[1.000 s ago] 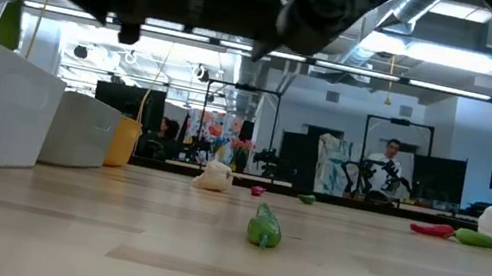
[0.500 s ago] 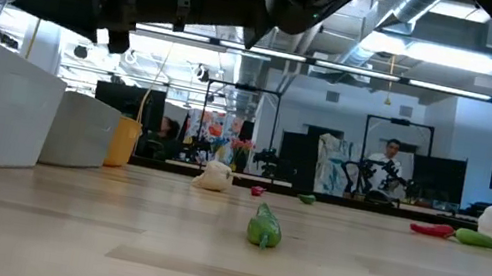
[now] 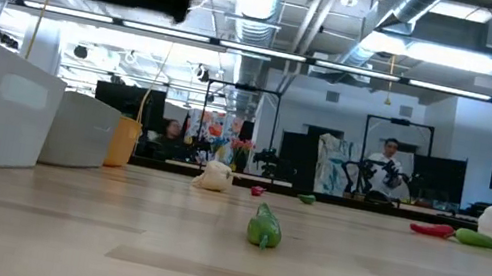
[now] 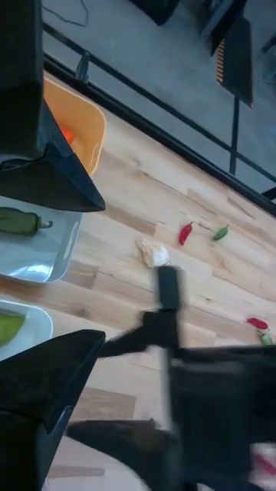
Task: Sort produce into baskets
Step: Put the left garlic into the transparent bin
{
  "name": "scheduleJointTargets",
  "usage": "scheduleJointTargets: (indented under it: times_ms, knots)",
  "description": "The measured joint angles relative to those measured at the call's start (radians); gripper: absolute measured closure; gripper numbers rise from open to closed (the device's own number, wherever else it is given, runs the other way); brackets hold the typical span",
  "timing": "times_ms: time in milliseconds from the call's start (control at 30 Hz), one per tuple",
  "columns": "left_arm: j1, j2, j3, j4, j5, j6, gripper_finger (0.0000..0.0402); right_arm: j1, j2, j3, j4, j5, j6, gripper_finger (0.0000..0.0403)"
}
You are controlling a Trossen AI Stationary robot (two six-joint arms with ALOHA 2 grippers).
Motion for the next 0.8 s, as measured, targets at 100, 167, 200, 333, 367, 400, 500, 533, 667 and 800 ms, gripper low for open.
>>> scheduleJointTargets:
  times_ms: [100, 167, 200, 333, 367, 400, 500, 533, 667, 800]
  knots:
    - [0.034, 0.0, 0.0, 0.005, 0.006, -0.002, 0.015, 0.002, -0.076, 0.0, -0.133, 0.001, -0.046, 0.0138]
    - [0.067, 0.0, 0.0, 0.02, 0.026, 0.011, 0.015, 0.002, -0.128, 0.0, -0.237, 0.007, -0.062, 0.0138]
    - [0.087, 0.0, 0.0, 0.038, 0.039, 0.027, 0.015, -0.001, -0.153, 0.0, -0.279, 0.017, -0.063, 0.0138]
    - [0.171, 0.006, 0.0, 0.108, 0.093, 0.147, 0.015, -0.011, -0.241, -0.001, -0.459, 0.061, -0.063, 0.0138]
    - [0.193, 0.011, 0.0, 0.124, 0.105, 0.186, 0.015, -0.013, -0.261, -0.008, -0.485, 0.071, -0.062, 0.0138]
    - [0.216, 0.015, 0.0, 0.142, 0.121, 0.226, 0.015, -0.014, -0.286, -0.025, -0.503, 0.083, -0.061, 0.0138]
    - [0.289, 0.029, -0.008, 0.212, 0.171, 0.347, 0.015, -0.015, -0.384, -0.129, -0.502, 0.12, -0.03, 0.0138]
    - [0.312, 0.035, -0.016, 0.239, 0.197, 0.391, 0.015, -0.016, -0.423, -0.175, -0.501, 0.136, -0.017, 0.0138]
    - [0.406, 0.053, -0.075, 0.395, 0.309, 0.569, 0.015, -0.026, -0.602, -0.387, -0.481, 0.251, 0.077, 0.0138]
    - [0.502, 0.064, -0.157, 0.574, 0.429, 0.723, 0.015, -0.027, -0.793, -0.597, -0.444, 0.362, 0.194, 0.0138]
